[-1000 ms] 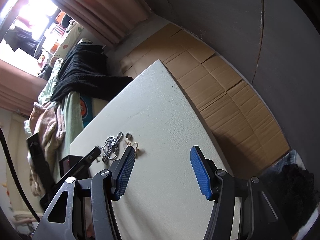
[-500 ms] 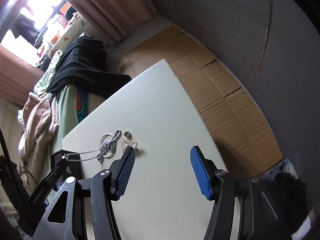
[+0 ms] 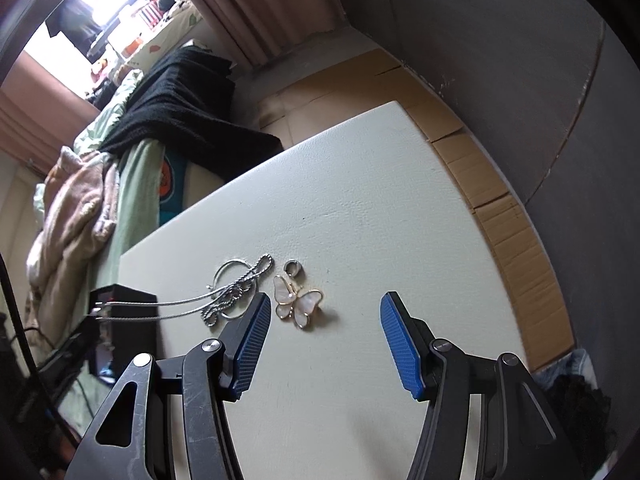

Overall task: Organize jewelry
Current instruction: 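Hold the silver chain with the left gripper while the right gripper grasps the butterfly pendant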

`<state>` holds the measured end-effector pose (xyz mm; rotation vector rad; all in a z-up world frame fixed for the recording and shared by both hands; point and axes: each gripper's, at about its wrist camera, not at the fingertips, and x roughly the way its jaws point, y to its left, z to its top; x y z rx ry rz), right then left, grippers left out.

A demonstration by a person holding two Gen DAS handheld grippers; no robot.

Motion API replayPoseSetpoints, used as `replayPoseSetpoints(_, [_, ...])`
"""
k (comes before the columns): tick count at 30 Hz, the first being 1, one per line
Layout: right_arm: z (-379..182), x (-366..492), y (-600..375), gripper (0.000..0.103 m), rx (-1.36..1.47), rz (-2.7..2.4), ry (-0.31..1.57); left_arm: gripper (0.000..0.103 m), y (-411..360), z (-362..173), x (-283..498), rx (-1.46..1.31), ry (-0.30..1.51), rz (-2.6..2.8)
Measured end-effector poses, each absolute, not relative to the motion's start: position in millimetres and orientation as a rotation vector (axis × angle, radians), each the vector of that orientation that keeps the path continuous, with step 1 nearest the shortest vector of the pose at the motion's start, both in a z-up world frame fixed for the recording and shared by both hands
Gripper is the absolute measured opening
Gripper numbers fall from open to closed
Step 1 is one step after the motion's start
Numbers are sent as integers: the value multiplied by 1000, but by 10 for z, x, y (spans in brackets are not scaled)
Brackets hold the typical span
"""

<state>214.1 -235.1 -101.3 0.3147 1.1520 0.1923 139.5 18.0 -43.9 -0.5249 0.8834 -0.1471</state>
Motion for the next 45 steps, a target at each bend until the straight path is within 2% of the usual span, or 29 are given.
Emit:
replayPoseSetpoints(6, [-1058,2167,-2142,57,266,174,1131,24,357,-401,1358,-579,869,-155])
replayPoseSetpoints(17, [-1203,2187,-1603,55,-14,43,1132,24,498,-345,1268,-610,847,-157])
replayPoseSetpoints(18, [-1207,2180,-1561,53,-42,27,1128,24,502,-343,1263,-609,848,-158])
replayPoseSetpoints(19, [-1196,2169,-1545,45,-47,28,1118,24,500,-339,1256,-606,848,-159])
replayPoseSetpoints(20, [-1183,2162,-1538,41,-43,33,1116,24,497,-333,1252,-603,848,-161])
replayPoseSetpoints(29, [-972,2021,-1928,41,180,167,1132,24,353,-156,1212,-569,824,-191])
replayPoseSetpoints(38, [-683,1797,-2163,41,301,271,1078,24,158,409,1162,-469,753,-165])
replayPoseSetpoints(39, [-665,1786,-2174,41,309,277,1073,23,143,522,1149,-454,740,-162])
replayPoseSetpoints(40, [-642,1772,-2196,41,321,287,1069,17,132,601,1140,-443,731,-158])
replayPoseSetpoints(41, [-621,1778,-2198,41,330,293,1068,0,116,698,1135,-431,721,-160])
replayPoseSetpoints(45, [-563,1752,-2234,41,368,320,1054,0,99,1088,1071,-373,670,-134])
